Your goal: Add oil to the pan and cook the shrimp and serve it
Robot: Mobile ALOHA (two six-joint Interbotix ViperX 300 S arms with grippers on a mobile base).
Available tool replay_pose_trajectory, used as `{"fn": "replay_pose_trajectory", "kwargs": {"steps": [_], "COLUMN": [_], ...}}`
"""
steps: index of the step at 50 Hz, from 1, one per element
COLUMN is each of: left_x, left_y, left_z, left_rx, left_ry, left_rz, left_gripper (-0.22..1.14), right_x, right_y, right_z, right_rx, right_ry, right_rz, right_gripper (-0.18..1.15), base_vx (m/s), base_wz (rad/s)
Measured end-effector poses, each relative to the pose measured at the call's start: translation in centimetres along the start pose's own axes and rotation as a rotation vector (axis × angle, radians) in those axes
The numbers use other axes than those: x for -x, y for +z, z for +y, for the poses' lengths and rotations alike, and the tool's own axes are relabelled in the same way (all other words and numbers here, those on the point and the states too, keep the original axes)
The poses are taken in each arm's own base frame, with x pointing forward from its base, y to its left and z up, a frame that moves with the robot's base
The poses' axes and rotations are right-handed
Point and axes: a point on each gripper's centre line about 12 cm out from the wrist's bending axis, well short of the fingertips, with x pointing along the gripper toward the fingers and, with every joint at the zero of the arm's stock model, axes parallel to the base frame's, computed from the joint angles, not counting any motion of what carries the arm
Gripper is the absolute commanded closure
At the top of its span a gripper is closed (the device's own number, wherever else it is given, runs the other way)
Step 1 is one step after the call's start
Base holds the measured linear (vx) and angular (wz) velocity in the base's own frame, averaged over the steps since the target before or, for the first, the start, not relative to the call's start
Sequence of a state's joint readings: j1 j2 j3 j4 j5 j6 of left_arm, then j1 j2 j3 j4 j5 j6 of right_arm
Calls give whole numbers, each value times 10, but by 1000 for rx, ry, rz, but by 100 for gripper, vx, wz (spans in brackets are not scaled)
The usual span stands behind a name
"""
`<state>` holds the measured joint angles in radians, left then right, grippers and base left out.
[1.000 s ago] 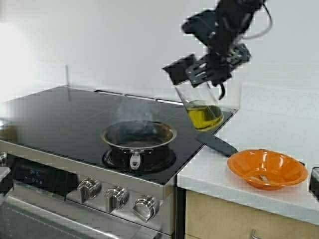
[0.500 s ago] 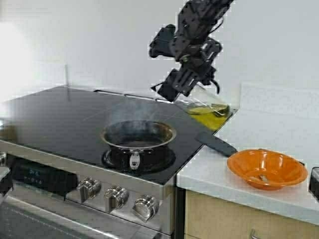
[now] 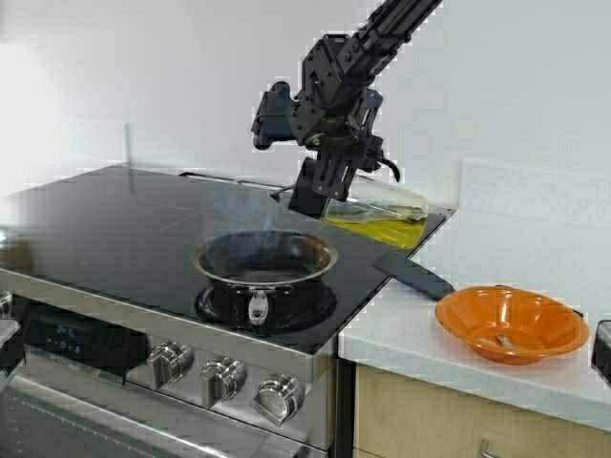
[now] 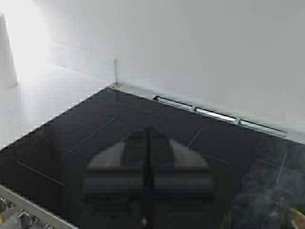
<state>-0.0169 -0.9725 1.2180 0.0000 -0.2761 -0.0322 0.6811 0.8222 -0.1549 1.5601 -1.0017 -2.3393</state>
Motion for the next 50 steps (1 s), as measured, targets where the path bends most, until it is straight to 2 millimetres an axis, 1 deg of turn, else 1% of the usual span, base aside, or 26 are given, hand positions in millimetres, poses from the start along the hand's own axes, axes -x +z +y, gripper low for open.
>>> {"fn": "replay_pose_trajectory", "kwargs": {"steps": [6,13,21,30,34,41,50], "left_x": [0,0,0,0,0,0,0], "left_y": [1,0,0,-1,0,-1,0], "left_z": [0,0,0,0,0,0,0], "left_rx": [0,0,0,0,2,2,2], "left_ry": [0,0,0,0,0,0,0], "left_rz": [-3,0,0,5,5,8,6], "left_gripper": [89,89,89,89,89,89,89], "right_x": [-1,-3,-5,-4,-4,-2,2], "right_y": [6,9,12,18,19,20,24], "right_z": [-2,4,8,4,8,22,26], "right_rx": [12,75,104,107,141,204,228], "right_ry": [-14,-21,-27,-47,-54,-58,-70], "right_rz": [-13,-23,-29,-51,-60,-77,-98], "right_gripper": [89,89,89,89,89,89,89], "base_vx": [0,0,0,0,0,0,0], "base_wz": [0,0,0,0,0,0,0]}}
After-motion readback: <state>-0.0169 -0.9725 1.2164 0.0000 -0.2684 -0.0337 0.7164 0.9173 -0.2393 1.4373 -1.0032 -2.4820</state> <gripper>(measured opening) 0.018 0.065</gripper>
